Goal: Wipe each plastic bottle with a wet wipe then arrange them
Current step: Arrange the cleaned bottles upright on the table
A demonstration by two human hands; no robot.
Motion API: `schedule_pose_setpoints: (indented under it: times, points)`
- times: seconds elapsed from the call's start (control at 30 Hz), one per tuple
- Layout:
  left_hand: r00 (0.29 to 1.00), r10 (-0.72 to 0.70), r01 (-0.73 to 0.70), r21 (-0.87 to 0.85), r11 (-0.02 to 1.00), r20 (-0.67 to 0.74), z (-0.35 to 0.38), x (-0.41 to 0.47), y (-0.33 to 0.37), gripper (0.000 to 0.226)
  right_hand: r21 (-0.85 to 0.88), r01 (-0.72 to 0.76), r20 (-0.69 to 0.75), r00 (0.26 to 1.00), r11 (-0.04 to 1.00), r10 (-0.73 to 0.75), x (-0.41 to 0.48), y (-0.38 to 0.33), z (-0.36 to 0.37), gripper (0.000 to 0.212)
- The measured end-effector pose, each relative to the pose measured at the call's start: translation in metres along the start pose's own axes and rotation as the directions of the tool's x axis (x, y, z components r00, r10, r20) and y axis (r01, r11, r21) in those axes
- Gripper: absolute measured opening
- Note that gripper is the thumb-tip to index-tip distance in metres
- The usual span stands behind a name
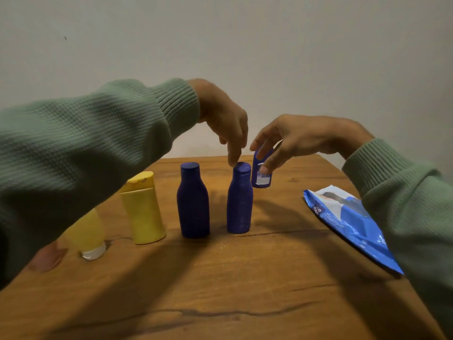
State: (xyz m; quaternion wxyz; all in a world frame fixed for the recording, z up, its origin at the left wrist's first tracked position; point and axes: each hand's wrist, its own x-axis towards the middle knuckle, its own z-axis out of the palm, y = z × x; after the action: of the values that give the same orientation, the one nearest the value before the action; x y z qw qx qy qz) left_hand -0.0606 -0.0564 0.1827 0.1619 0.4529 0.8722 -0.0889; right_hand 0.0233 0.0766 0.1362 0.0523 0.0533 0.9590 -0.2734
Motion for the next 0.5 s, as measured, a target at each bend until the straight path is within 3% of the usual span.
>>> schedule_pose_setpoints:
  times: [0.1, 0.33, 0.5]
  points:
    - [1.000, 0.014, -0.015, 0.044, 0.999, 0.024, 0.016, 0.000, -0.001, 0.056, -0.029, 0.015, 0.027, 1.000, 0.999, -0.014, 0.004, -0.004, 0.019, 0.059]
    - [0.993, 0.104, -0.101, 0.071, 0.992, -0.052, 0.037, 0.011, -0.009, 0.031, 0.005, 0.073, -0.014, 0.997, 0.997, -0.073, 0.010, -0.007, 0.036, 0.040]
    - [0.974, 0.134, -0.124, 0.062, 0.990, -0.183, 0.032, 0.018, -0.019, 0.023, 0.000, 0.092, -0.099, 0.991, 0.996, -0.092, 0.019, -0.013, 0.030, 0.035]
